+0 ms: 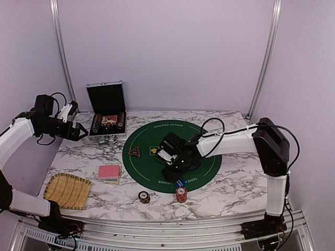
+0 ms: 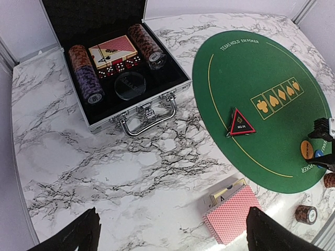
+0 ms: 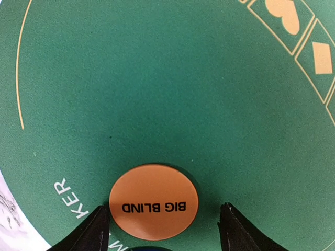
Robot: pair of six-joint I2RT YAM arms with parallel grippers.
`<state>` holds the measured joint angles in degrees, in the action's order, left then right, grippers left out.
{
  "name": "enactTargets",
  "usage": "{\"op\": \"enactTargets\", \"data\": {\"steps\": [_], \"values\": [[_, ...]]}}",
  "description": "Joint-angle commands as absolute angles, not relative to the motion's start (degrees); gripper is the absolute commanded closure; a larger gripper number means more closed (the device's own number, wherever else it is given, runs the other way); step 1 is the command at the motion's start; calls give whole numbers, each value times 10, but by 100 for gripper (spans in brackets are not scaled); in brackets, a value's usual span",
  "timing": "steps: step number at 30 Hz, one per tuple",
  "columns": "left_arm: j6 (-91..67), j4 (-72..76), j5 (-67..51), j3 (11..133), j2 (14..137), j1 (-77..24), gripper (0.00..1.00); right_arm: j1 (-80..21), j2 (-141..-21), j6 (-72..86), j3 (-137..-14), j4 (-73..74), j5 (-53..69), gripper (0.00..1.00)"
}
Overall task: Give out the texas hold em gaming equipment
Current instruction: Move the big blind button to the big blind area.
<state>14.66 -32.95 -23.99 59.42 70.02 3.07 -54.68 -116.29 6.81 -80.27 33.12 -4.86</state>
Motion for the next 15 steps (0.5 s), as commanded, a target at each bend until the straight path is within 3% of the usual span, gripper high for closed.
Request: {"op": "enactTargets", "data": {"steps": [1,7,15], "values": [[158,-347,-240,611,688,34,1,-544,-1187,69,-815,321,-70,33],[157,-349,-240,618,688,34,1,-528,-1182,66,-806,311,-91,47],[156,-348,-239,619,690,34,1,-501,-1188,56,-816,294,-117,55]]}}
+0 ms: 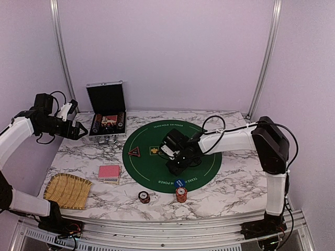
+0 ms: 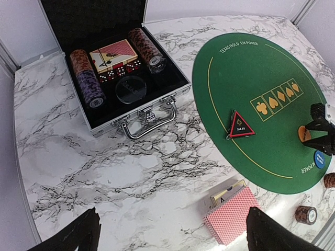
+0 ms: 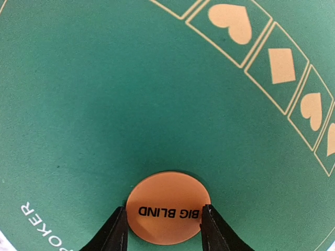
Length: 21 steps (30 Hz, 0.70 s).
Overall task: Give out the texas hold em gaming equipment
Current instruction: Move the big blind button to the big blind area.
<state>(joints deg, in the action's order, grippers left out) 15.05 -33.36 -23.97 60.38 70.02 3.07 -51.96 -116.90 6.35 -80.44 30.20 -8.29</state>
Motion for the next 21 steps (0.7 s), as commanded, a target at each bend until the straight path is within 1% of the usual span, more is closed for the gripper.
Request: {"op": "enactTargets", "data": {"steps": [1,9,13,14,16,17,18,19,21], "values": [[156,-348,-238,620,689,34,1,-497,-1191,55,-820,291,-119,55],[155,-348,-239,624,694,34,1,-455,-1231,47,-883,263,-122,59],[157,-349,-237,626,697,34,1,-425,-1269,47,-944,256,-121,60],[158,-349,-237,626,697,34,1,-418,-1279,49,-962,261,-122,59],[158,-350,-236,627,698,34,1,-414,-1290,52,-993,276,-121,53],[158,-351,-237,629,697,34,1,-415,-1289,52,-1001,280,-120,48],[160,-351,-237,630,697,34,1,-417,-1280,55,-1000,282,-117,38],[160,-352,-237,630,698,34,1,-421,-1269,58,-990,283,-112,32],[161,-351,-239,629,698,34,1,-430,-1241,69,-959,281,-105,23]]}}
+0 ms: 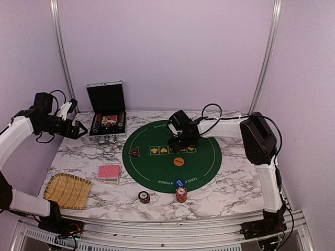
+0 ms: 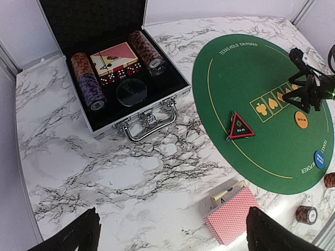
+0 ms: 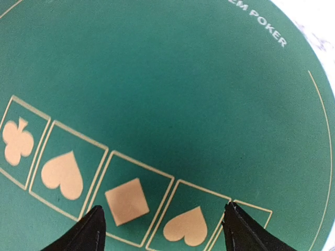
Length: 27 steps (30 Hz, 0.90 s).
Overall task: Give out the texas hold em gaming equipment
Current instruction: Move the big blind button to the big blind area.
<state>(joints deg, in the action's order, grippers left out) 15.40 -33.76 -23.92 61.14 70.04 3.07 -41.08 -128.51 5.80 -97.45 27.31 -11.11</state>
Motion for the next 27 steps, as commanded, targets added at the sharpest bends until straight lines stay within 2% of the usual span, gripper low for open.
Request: {"op": "enactTargets", "data": {"steps": [1,4,8,13,17,21,27], "values": [[162,-352,-240,628,698,34,1,-436,-1225,77,-937,278,-101,20],[164,-352,-242,624,698,34,1,-453,-1181,107,-869,266,-89,15],[168,-352,-241,621,697,34,1,-479,-1150,144,-802,263,-92,15],[167,-353,-244,622,697,34,1,-496,-1133,181,-761,263,-102,26],[164,-353,-249,623,697,33,1,-496,-1137,198,-753,266,-112,42],[163,-353,-249,626,695,34,1,-496,-1153,201,-766,270,-126,53],[160,-353,-252,628,697,34,1,-482,-1176,209,-792,267,-143,62]]}}
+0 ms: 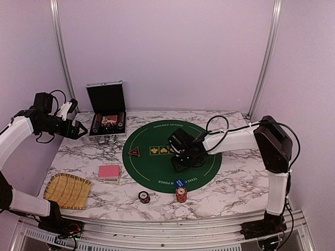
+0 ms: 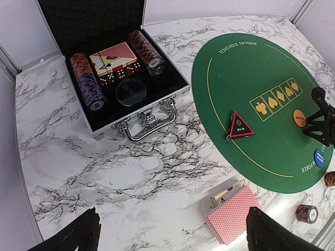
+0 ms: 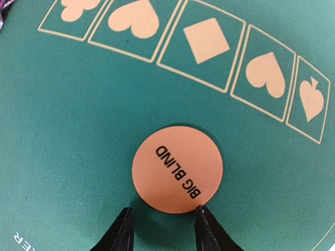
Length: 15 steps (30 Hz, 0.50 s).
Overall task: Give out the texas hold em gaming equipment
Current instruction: Move the big blind button to the big blind area.
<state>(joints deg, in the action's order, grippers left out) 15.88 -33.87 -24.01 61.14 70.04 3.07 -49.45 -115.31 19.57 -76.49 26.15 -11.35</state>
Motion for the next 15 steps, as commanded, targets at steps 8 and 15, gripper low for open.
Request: {"op": "enactTargets", "data": {"steps": [8,15], "values": [[159,-353,-250,629,696,34,1,-448,-1214,225,-841,242,-143,66],[161,-356,-246,630,696,34,1,-429,-1267,244,-912,233,-160,67]]}}
